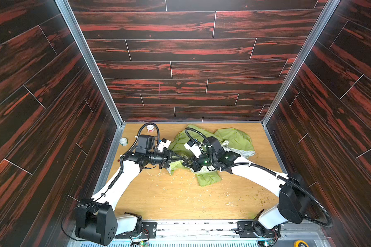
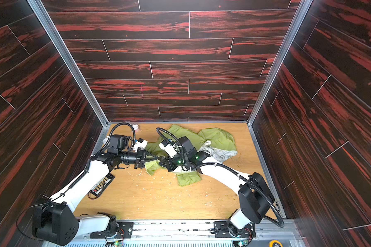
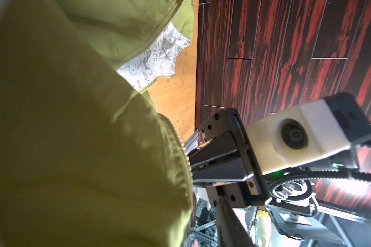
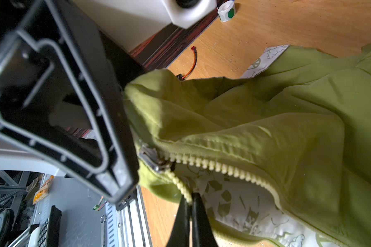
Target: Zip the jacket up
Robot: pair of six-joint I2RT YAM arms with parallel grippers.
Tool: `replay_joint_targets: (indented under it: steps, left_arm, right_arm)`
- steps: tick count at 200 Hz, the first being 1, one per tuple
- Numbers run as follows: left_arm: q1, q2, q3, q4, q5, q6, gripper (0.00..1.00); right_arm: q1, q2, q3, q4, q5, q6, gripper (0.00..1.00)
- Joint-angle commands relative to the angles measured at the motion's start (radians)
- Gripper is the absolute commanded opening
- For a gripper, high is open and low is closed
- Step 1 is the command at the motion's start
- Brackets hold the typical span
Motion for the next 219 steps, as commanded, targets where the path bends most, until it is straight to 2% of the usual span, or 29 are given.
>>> replay_joint_targets:
  steps: [1,49,66,98,127,172,186,219]
  left_arm:
    - [0.001,-0.023,0.022,0.018,-0.036,0.009,0.46]
    - [0.001,-0.042,-0.012,0.158,-0.064,-0.076,0.46]
    - [0.001,-0.051,-0.033,0.218,-0.058,-0.116,0.4]
    - [-0.001,-0.049,-0.047,0.221,-0.041,-0.127,0.26]
    - [-0.001,-0.041,-0.052,0.219,-0.029,-0.137,0.22]
    - [-0.005,-0.029,-0.05,0.209,-0.013,-0.136,0.0]
    - [-0.005,-0.031,-0.047,0.212,-0.012,-0.136,0.0]
    - [-0.004,-0.031,-0.04,0.225,-0.013,-0.131,0.0]
  right_arm:
    - [0.011,0.013,0.011,0.027,-0.031,0.009,0.0]
    - [0.012,0.02,0.015,0.038,-0.047,0.023,0.0]
    - [0.012,0.022,0.014,0.044,-0.052,0.031,0.0]
    - [0.013,0.022,0.008,0.058,-0.055,0.045,0.0]
    - [0.013,0.023,0.001,0.072,-0.057,0.061,0.0]
    - [0.013,0.018,-0.014,0.087,-0.057,0.081,0.0]
    - [0.01,0.014,-0.027,0.095,-0.054,0.101,0.0]
    - [-0.02,-0.026,-0.088,0.146,-0.061,0.188,0.2]
